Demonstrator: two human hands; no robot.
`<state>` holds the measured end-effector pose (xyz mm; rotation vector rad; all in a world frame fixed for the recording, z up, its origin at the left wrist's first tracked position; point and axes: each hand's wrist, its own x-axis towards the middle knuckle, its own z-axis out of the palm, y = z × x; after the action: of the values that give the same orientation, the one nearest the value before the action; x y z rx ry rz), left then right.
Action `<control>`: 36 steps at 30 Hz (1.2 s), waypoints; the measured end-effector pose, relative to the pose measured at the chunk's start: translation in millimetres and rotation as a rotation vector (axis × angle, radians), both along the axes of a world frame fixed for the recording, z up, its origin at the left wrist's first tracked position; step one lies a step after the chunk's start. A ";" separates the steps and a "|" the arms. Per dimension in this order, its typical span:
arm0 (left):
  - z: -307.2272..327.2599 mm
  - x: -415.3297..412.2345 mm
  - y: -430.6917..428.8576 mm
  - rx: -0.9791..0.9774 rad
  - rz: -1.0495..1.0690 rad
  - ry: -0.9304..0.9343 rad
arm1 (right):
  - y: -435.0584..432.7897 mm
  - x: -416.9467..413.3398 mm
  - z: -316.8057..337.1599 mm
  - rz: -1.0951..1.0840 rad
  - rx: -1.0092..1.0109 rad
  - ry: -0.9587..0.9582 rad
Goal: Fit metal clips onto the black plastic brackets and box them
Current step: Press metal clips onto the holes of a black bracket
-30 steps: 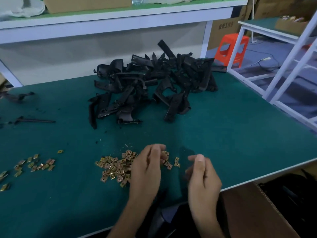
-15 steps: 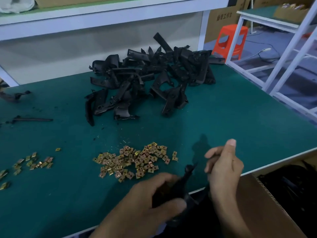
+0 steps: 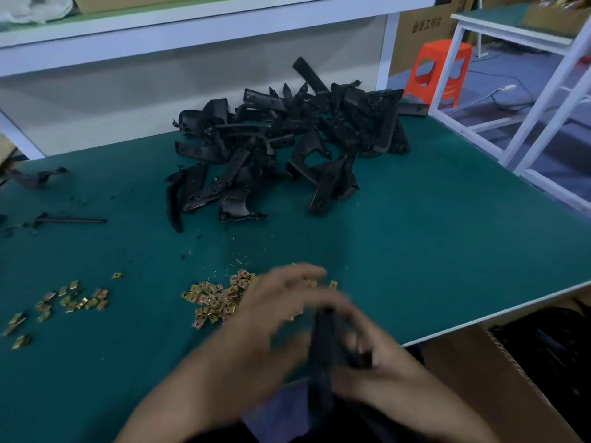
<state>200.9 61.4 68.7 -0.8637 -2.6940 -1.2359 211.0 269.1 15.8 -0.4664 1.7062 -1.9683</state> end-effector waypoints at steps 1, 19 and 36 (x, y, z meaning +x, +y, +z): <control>-6.4 -16.3 -1.6 0.033 0.130 -0.061 | -1.5 -7.1 -3.7 -0.123 -0.049 -0.063; -71.4 -90.8 -5.2 -0.208 0.520 -0.214 | -31.3 -48.5 -44.4 -0.529 -0.224 -0.053; -71.0 -56.7 -33.2 0.154 0.700 -0.321 | -33.8 -45.7 -41.8 -0.474 0.070 0.019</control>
<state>144.2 28.2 -2.3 0.3163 -2.6724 -1.4338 165.3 235.3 -26.0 -0.0520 2.0313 -2.2121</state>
